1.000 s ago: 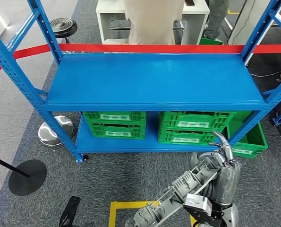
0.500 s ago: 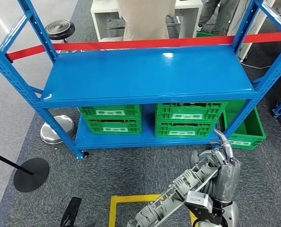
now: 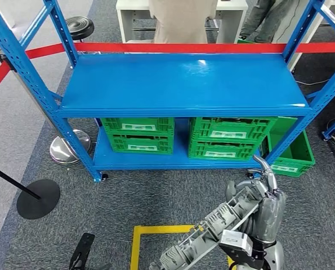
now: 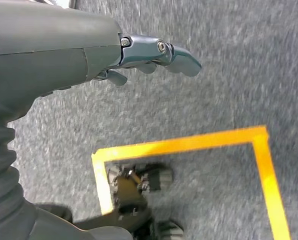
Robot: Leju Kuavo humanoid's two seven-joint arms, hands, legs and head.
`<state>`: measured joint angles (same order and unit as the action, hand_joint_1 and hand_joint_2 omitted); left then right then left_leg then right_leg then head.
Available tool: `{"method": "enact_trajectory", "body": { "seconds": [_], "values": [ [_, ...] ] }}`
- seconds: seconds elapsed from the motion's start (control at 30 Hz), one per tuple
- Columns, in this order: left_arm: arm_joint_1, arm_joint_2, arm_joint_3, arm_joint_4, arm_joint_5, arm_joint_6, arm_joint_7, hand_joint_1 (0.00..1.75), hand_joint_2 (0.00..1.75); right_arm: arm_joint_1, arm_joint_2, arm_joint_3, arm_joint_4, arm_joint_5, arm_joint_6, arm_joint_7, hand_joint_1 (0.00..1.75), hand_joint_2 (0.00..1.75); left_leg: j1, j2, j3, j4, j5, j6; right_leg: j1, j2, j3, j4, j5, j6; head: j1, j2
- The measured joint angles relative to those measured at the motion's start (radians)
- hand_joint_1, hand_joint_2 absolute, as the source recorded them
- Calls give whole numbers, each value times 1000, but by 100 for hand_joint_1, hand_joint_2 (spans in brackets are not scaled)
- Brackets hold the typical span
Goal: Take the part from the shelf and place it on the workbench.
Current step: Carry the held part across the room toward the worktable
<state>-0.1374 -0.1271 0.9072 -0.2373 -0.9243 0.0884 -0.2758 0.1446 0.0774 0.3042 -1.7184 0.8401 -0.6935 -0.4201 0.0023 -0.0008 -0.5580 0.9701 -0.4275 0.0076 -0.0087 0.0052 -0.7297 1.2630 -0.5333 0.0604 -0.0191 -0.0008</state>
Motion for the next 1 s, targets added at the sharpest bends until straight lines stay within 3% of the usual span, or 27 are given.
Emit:
{"method": "enact_trajectory", "body": {
  "seconds": [0.03,0.07,0.17,0.23,0.3,0.37,0.43,0.5,0.53,0.57,0.6,0.67,0.73,0.87,0.93,1.0],
  "values": [
    [1,0,0,0,0,0,0,0,175,1,0,0,0,-1,0,-1,175,175,0,0,-5,0,4,-1,0,0,-4,31,-11,1,0,0],
    [1,-1,0,0,0,0,0,0,175,1,0,0,1,-1,0,-2,175,175,0,0,-9,0,7,-3,-1,0,11,21,-3,1,0,0],
    [1,-1,1,0,1,0,0,0,175,0,0,-1,2,-2,0,-6,175,175,0,-1,-16,4,15,-13,-4,1,138,-173,64,1,1,0],
    [0,0,2,0,2,0,0,0,175,-1,0,-1,2,-2,0,-8,175,175,-3,-2,-24,10,21,-23,-4,5,177,-245,78,-7,1,0],
    [0,1,4,0,2,0,0,0,175,1,0,-3,2,-3,0,-11,175,175,-3,-2,-31,11,29,-33,-1,7,170,-246,83,-24,1,0],
    [1,1,6,0,3,1,0,0,175,2,0,-6,2,-3,0,-14,175,175,0,-2,-42,25,12,-44,-1,6,160,-245,92,-40,-1,0],
    [1,1,7,0,3,1,0,0,175,2,0,-7,2,-4,0,-16,175,175,1,-1,-80,113,-56,-52,-3,4,147,-246,103,-54,-6,0],
    [2,0,8,0,3,1,0,0,175,3,0,-9,2,-5,0,-17,175,175,1,-1,-134,253,-132,-56,-1,2,130,-246,114,-59,-9,0],
    [3,0,8,0,3,1,0,0,175,3,0,-9,2,-5,0,-17,175,175,1,-1,-147,298,-149,-56,0,2,122,-245,121,-59,-9,0],
    [3,-1,8,0,3,1,0,0,175,3,0,-10,2,-5,0,-17,175,175,1,-1,-141,303,-145,-54,1,2,114,-245,127,-59,-9,0],
    [3,-1,8,0,4,1,0,0,175,4,0,-10,2,-5,0,-17,175,175,1,-1,-115,268,-124,-51,2,3,107,-245,133,-58,-9,0],
    [1,0,8,0,4,1,0,0,175,4,0,-10,2,-5,0,-17,175,175,0,-2,-26,130,-73,-42,3,4,97,-245,145,-53,-9,0],
    [-3,1,8,0,4,2,0,0,175,3,0,-10,2,-5,0,-17,175,175,-2,-2,31,30,-51,-34,6,4,88,-243,155,-43,-9,0],
    [1,-1,8,0,4,1,0,0,175,2,0,-10,2,-5,-1,-17,175,175,-3,-2,27,10,-31,-15,4,2,78,-243,165,-19,-8,0],
    [0,-1,9,1,3,1,0,0,175,1,0,-11,2,-5,-1,-17,175,175,1,0,15,6,-15,-6,2,3,48,-171,107,-9,-2,0],
    [-1,0,9,1,3,1,0,0,175,1,0,-11,3,-5,-1,-17,175,175,0,1,-2,7,-3,-1,0,2,1,-34,21,-4,3,0]
  ]
}}
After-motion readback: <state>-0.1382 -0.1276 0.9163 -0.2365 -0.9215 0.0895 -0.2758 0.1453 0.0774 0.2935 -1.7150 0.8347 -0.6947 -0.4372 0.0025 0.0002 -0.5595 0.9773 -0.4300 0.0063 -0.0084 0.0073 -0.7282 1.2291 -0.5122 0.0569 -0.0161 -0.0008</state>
